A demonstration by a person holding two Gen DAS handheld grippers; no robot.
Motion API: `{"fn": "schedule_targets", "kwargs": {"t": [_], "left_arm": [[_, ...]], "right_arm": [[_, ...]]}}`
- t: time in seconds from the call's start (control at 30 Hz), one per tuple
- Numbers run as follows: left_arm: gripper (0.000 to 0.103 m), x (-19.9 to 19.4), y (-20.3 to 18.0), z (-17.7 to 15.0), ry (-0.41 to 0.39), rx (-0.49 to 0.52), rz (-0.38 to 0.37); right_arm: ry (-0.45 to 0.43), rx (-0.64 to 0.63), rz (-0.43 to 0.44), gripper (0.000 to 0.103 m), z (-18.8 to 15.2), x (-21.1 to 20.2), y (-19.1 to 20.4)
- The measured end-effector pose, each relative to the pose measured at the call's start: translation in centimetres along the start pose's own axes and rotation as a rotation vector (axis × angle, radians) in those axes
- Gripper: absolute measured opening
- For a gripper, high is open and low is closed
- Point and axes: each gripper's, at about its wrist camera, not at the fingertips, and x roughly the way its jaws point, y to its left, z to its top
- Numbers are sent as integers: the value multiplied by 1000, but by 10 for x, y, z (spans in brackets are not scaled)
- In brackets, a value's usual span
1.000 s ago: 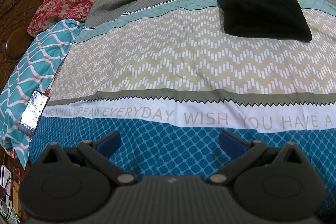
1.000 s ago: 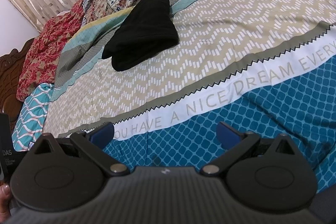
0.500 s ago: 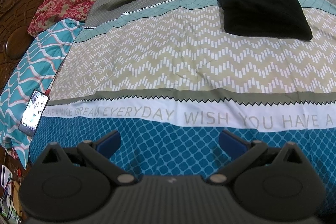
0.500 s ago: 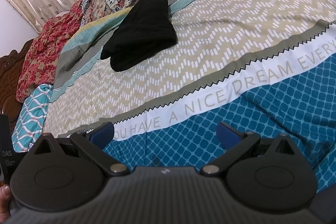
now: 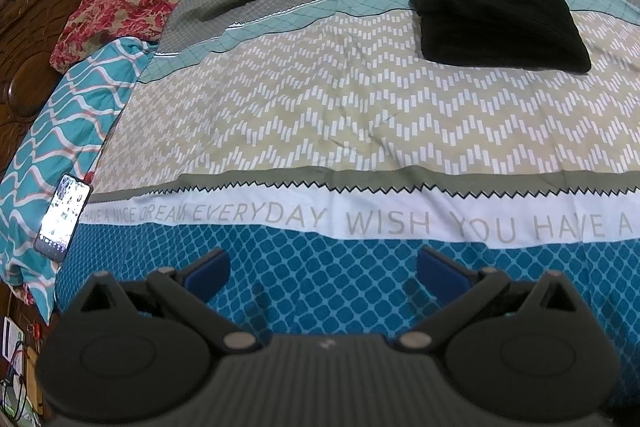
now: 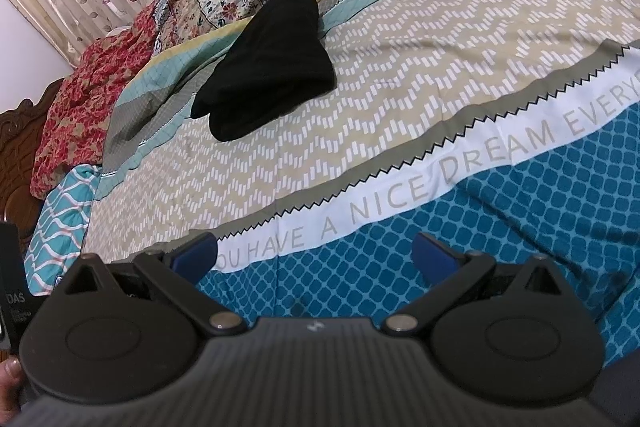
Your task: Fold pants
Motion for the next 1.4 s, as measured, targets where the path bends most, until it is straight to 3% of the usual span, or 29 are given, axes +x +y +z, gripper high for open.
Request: {"fn": "schedule_targets", "kwargs": {"t": [1.4], "left_arm": [[103,1,-7,7,0,28,-21]], "right_arm": [[-15,13,-5,103,2,-1,-1]]}}
